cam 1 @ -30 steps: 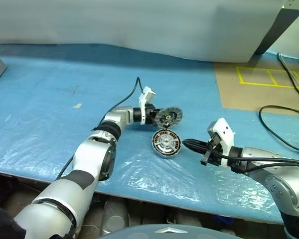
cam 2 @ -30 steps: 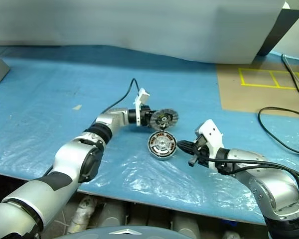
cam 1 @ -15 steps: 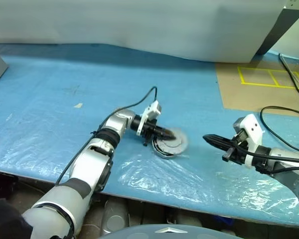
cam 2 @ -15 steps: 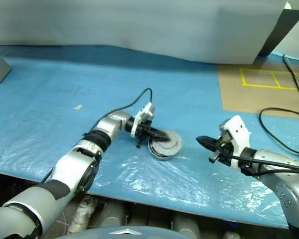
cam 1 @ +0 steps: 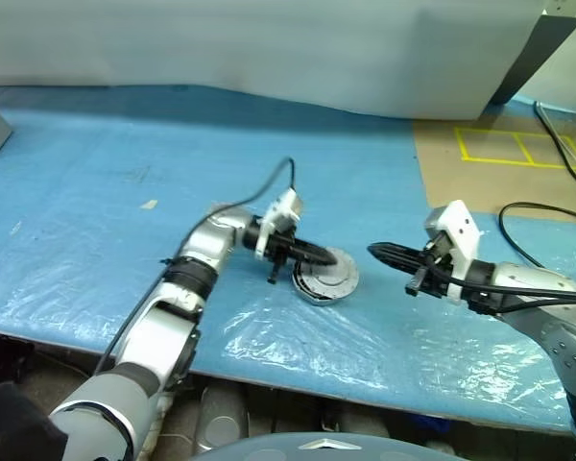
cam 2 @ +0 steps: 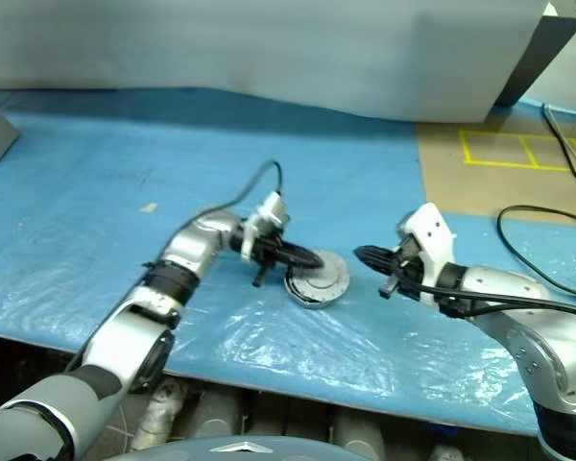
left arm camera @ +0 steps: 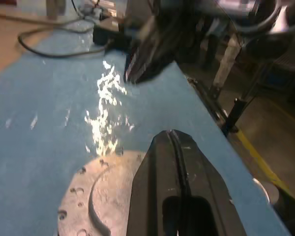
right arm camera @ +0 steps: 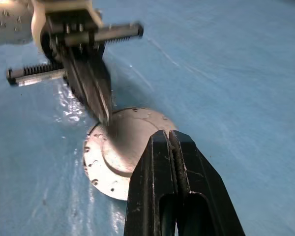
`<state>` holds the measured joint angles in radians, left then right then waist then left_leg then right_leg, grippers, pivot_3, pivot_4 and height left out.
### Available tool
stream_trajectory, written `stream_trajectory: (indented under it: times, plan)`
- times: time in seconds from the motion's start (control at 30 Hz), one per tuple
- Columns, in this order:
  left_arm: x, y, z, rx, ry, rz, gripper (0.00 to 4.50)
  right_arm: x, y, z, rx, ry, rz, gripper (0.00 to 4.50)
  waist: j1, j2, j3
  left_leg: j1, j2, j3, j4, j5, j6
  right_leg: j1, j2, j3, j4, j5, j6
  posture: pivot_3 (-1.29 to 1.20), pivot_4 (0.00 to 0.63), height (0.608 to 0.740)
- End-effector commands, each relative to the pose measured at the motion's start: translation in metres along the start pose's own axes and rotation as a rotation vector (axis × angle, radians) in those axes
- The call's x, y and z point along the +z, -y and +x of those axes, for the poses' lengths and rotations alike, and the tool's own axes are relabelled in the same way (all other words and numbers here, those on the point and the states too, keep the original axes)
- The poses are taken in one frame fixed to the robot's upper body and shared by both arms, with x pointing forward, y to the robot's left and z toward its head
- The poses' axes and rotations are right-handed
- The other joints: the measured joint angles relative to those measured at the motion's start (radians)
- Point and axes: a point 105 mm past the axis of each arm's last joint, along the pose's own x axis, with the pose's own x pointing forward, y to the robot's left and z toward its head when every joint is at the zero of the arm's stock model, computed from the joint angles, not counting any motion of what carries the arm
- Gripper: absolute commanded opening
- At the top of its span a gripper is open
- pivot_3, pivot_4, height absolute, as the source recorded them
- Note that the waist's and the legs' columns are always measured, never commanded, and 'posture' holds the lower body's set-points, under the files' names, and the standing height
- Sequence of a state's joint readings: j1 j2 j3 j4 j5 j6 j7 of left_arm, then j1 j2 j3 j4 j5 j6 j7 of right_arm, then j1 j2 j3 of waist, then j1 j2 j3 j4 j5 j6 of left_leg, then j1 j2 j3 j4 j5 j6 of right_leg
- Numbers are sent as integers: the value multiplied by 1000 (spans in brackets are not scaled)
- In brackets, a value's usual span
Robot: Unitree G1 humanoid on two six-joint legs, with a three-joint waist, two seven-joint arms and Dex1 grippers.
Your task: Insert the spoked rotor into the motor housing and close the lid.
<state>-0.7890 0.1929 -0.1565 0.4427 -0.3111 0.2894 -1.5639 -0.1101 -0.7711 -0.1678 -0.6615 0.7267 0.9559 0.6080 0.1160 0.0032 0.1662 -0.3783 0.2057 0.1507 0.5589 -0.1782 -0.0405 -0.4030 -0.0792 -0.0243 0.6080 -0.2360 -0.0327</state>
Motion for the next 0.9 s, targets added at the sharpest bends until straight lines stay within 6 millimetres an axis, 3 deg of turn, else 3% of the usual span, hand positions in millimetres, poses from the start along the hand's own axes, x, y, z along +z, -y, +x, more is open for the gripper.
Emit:
stream_trajectory:
  times: [0.03,0.23,0.4,0.83,0.9]
  plan:
    - [21,24,-12,36,48,12,0,6,-9,9,55,7,-79,620,-9,1,-1,0,0,0,-1,0,0,0,0,0,0,0,0,0,150,740]
    - [-9,41,-40,243,-44,-20,0,-11,-13,31,143,-41,-134,2693,-19,3,0,-1,0,1,-3,0,0,-1,0,0,-2,-1,0,0,150,740]
    - [-32,43,-55,351,-130,13,0,-19,-5,50,173,-39,-207,4388,-22,3,0,-1,0,1,-1,0,0,-1,1,0,-2,-1,0,0,150,740]
    - [-52,36,-76,453,-159,-24,0,-42,-3,71,221,-127,-357,4480,-24,3,0,-1,0,1,2,0,0,-1,3,1,0,-1,-1,0,150,740]
    - [-55,39,-77,452,-152,-35,0,-42,-2,71,216,-128,-384,4103,-24,3,0,-1,0,1,2,0,0,-1,3,2,0,-1,-1,0,150,740]
